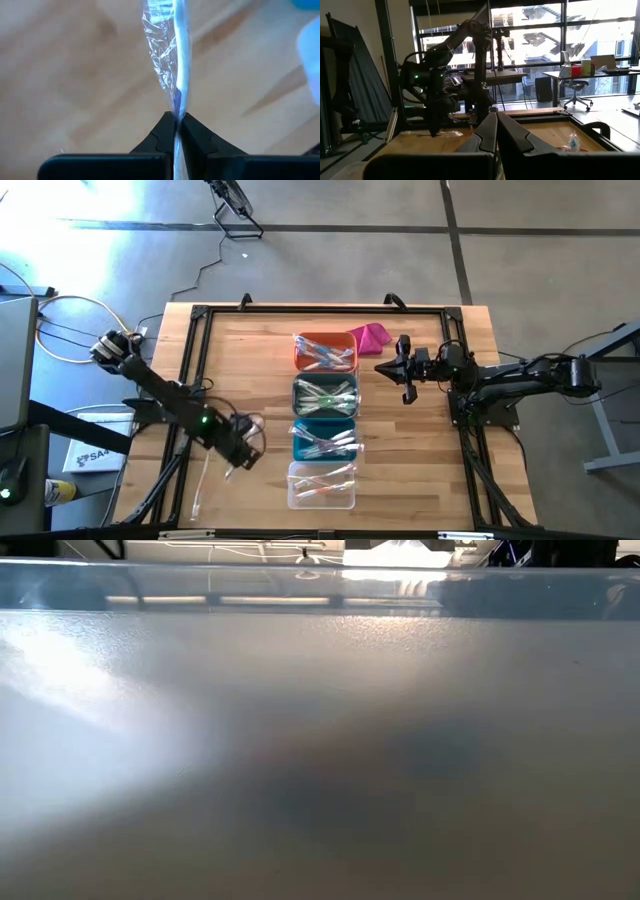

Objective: Pick & Place Toothbrushes
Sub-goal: Put the purple toothbrush into the blue bin

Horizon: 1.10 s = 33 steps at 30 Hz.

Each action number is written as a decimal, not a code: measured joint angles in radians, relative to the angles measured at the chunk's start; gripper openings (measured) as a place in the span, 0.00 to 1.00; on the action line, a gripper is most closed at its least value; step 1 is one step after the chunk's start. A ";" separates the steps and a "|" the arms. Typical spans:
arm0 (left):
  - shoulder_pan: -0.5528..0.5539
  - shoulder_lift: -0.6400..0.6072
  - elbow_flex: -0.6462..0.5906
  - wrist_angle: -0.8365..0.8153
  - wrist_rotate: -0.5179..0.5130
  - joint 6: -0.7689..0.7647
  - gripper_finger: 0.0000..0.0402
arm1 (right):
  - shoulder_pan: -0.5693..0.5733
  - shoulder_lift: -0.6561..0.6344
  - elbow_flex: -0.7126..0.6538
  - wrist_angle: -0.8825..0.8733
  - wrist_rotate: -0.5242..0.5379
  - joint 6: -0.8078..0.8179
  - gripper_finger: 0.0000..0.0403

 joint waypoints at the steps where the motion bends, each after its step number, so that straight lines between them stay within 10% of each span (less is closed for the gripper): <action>1: 0.027 -0.011 0.000 -0.009 -0.012 0.052 0.03 | 0.000 0.000 0.000 0.000 0.000 0.000 0.01; 16: 0.394 -0.137 0.162 0.103 -0.124 0.775 0.03 | 0.000 0.000 0.000 0.037 0.005 0.006 0.01; 26: 0.420 -0.137 0.249 0.522 -0.185 1.281 0.03 | 0.000 0.000 0.000 0.037 -0.010 0.008 0.01; 33: 0.420 -0.090 0.248 0.560 -0.354 1.372 0.03 | 0.000 0.000 0.000 0.040 -0.065 0.006 0.01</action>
